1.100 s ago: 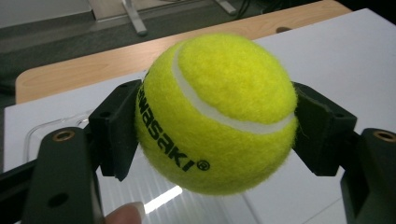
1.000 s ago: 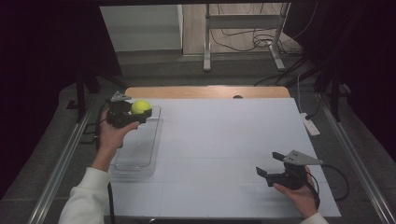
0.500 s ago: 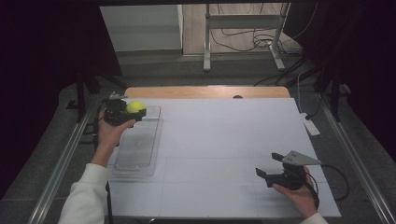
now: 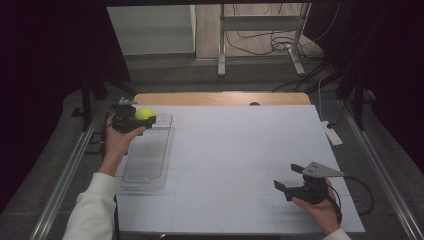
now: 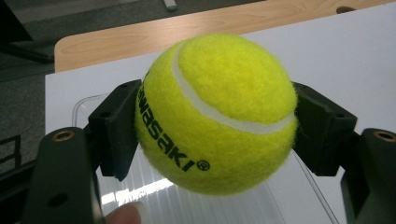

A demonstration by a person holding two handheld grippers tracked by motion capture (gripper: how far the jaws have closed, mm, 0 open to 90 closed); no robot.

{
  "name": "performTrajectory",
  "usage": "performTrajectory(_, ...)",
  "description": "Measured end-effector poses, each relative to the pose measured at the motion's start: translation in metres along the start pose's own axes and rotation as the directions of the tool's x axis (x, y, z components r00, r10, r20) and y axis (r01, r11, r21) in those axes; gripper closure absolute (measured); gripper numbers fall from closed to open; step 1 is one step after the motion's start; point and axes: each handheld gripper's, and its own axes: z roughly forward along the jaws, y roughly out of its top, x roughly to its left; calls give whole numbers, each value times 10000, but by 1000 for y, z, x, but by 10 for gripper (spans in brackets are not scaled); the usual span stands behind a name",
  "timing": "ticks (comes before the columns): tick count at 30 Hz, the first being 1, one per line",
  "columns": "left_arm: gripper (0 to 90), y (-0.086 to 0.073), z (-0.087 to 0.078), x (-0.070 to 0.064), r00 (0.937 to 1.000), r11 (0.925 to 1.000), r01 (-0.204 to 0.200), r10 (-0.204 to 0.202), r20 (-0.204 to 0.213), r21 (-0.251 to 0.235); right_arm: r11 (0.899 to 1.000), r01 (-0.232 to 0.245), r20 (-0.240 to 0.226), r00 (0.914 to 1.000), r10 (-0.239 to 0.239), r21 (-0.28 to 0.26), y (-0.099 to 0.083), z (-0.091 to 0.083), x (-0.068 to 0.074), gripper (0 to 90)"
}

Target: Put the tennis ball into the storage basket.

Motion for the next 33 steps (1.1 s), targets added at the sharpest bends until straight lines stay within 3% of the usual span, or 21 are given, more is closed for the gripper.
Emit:
performTrajectory(23, 264, 0, 3, 9, 9993, 9996, 191, -184, -325, 221, 10000, -2, 8, 10000, 2, -16, 0, 0, 0, 95)
performTrajectory(33, 264, -6, 16, 15, 9981, 9965, 374, -336, -517, 746, 10000, -67, 12, 10000, 67, 28, -1, 0, 0, 95)
